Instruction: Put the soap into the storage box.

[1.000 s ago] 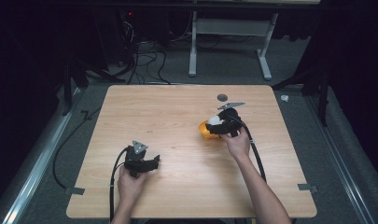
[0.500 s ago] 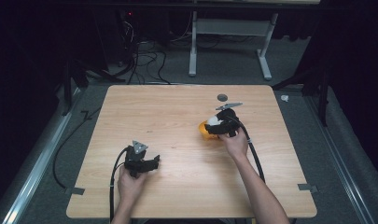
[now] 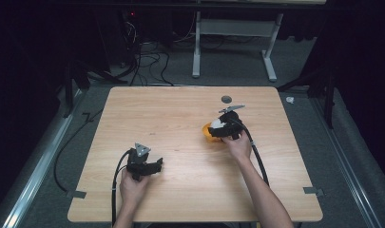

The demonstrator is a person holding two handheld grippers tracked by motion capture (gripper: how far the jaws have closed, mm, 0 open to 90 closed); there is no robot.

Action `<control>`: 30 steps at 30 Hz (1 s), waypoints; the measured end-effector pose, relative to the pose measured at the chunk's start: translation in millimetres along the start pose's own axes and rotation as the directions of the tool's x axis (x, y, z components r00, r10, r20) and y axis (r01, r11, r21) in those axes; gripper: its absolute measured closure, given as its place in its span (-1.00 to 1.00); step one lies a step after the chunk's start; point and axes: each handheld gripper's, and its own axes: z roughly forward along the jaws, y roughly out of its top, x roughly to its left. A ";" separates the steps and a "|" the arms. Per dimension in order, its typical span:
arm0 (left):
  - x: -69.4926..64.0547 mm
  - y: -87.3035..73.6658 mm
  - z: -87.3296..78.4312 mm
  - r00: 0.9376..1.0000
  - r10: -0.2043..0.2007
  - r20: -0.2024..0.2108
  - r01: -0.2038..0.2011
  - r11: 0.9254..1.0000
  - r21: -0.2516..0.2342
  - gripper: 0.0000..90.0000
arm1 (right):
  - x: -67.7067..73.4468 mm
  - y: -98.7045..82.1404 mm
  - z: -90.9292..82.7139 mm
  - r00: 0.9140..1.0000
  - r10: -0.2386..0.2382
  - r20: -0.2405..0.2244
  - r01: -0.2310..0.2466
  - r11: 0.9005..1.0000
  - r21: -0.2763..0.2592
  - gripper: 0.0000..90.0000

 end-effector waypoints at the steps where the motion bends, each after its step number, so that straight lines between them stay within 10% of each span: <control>1: 0.0 0.0 0.0 1.000 0.000 0.000 0.000 1.000 0.000 -0.48 | 0.1 -0.4 1.1 1.000 0.005 0.000 -0.005 1.000 0.001 -0.46; 30: -0.4 0.0 0.2 1.000 0.002 -0.003 -0.002 1.000 0.000 -0.48 | -4.7 -2.7 1.9 1.000 0.025 -0.017 -0.026 1.000 -0.002 -0.46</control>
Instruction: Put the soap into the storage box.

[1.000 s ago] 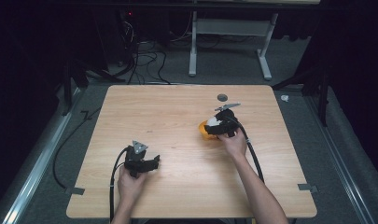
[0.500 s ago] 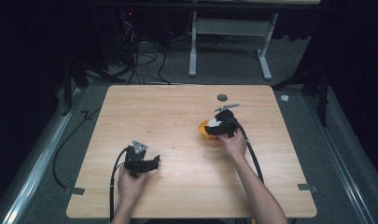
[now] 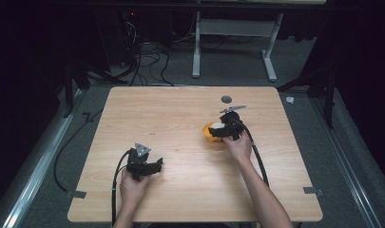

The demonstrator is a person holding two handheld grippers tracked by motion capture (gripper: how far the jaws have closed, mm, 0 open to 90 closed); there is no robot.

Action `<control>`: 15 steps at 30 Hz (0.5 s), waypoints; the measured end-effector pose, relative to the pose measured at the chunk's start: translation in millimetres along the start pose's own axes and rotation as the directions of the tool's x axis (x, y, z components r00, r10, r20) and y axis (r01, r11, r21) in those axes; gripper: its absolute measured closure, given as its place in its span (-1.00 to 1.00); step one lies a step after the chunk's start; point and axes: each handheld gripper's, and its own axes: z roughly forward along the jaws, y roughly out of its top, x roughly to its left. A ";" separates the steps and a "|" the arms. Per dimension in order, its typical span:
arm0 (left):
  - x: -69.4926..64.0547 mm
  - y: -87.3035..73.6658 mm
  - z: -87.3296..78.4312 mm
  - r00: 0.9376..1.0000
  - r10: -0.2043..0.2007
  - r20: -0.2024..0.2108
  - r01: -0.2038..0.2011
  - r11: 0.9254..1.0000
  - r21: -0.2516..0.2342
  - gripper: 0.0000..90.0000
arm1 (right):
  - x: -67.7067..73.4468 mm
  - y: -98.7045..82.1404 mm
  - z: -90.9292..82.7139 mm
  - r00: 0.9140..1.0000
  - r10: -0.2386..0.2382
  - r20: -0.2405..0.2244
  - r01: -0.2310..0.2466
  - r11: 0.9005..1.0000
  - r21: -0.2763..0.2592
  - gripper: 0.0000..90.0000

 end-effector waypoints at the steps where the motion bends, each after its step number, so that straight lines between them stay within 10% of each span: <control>1: 0.0 0.0 0.0 1.000 0.000 0.000 0.000 1.000 0.000 -0.48 | -0.3 0.5 -1.7 1.000 -0.003 -0.001 0.003 1.000 -0.009 -0.46; 15: -0.1 0.0 0.0 1.000 0.000 0.000 0.000 1.000 0.000 -0.48 | -0.2 3.6 -14.3 1.000 -0.008 -0.001 0.008 0.998 -0.057 -0.42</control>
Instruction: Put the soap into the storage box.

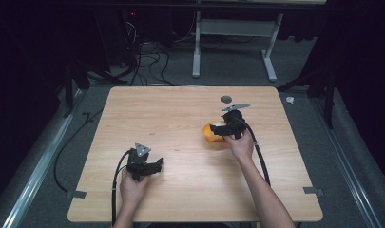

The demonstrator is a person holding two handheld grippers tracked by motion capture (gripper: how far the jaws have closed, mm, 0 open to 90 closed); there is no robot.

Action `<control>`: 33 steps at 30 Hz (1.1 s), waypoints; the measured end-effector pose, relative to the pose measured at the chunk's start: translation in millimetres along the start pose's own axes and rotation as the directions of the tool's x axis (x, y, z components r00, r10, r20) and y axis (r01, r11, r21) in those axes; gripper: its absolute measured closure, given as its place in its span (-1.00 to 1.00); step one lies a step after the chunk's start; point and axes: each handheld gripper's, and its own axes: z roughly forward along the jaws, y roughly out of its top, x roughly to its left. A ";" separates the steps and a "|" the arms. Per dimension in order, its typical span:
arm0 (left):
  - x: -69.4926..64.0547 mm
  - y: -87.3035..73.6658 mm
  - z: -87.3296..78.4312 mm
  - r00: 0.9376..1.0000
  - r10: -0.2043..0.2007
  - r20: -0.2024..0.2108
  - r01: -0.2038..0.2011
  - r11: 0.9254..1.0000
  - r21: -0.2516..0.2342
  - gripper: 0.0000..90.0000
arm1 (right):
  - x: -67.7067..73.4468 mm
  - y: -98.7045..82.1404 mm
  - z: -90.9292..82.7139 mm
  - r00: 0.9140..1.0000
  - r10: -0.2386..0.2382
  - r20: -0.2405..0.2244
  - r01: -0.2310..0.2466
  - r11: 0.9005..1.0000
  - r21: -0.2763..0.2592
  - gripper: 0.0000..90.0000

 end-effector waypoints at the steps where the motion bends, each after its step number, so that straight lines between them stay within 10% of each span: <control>1: 0.0 0.0 0.0 1.000 0.000 0.000 0.000 1.000 0.000 -0.48 | 0.1 0.1 -0.9 1.000 0.002 -0.001 -0.002 1.000 -0.002 -0.42; 33: -0.3 0.0 -0.1 1.000 0.002 -0.001 -0.002 1.000 0.002 -0.48 | -12.1 -6.6 -30.7 1.000 0.009 0.012 -0.008 0.998 -0.063 -0.39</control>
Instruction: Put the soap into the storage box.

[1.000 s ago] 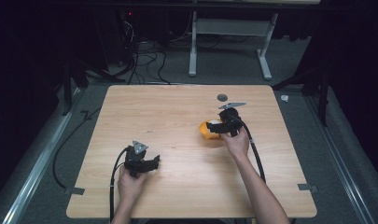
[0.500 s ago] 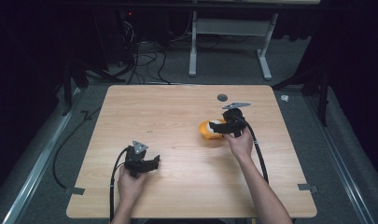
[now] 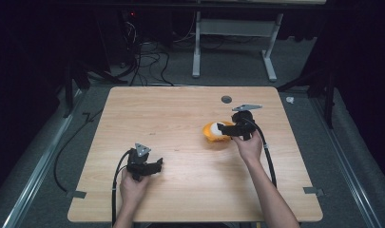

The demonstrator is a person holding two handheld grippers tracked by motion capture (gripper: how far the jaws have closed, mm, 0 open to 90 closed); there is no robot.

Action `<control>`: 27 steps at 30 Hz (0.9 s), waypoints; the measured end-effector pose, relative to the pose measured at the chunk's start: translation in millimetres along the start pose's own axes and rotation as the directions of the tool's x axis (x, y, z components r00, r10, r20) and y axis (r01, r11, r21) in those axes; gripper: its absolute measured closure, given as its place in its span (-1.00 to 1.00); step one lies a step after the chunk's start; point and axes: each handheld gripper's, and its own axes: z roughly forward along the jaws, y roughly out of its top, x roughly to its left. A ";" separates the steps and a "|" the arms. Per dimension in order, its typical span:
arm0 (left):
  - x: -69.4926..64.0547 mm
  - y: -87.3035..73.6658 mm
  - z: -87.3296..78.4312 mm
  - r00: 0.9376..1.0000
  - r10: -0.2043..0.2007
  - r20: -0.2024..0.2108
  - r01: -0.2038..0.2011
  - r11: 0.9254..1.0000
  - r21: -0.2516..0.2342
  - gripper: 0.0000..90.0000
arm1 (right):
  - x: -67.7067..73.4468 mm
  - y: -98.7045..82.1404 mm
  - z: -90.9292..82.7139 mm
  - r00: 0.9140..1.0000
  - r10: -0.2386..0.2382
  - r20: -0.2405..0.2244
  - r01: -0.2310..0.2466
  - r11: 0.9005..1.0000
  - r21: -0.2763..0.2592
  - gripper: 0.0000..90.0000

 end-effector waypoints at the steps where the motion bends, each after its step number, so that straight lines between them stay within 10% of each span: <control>1: 0.0 0.0 0.0 1.000 0.000 0.000 0.000 1.000 0.000 -0.48 | -0.7 -0.6 -1.3 1.000 0.004 0.002 -0.004 1.000 -0.002 -0.39; 27: -0.1 0.0 0.0 1.000 0.000 0.000 0.000 1.000 0.000 -0.48 | -11.2 -11.0 -34.6 1.000 0.014 0.023 -0.014 1.000 -0.026 -0.39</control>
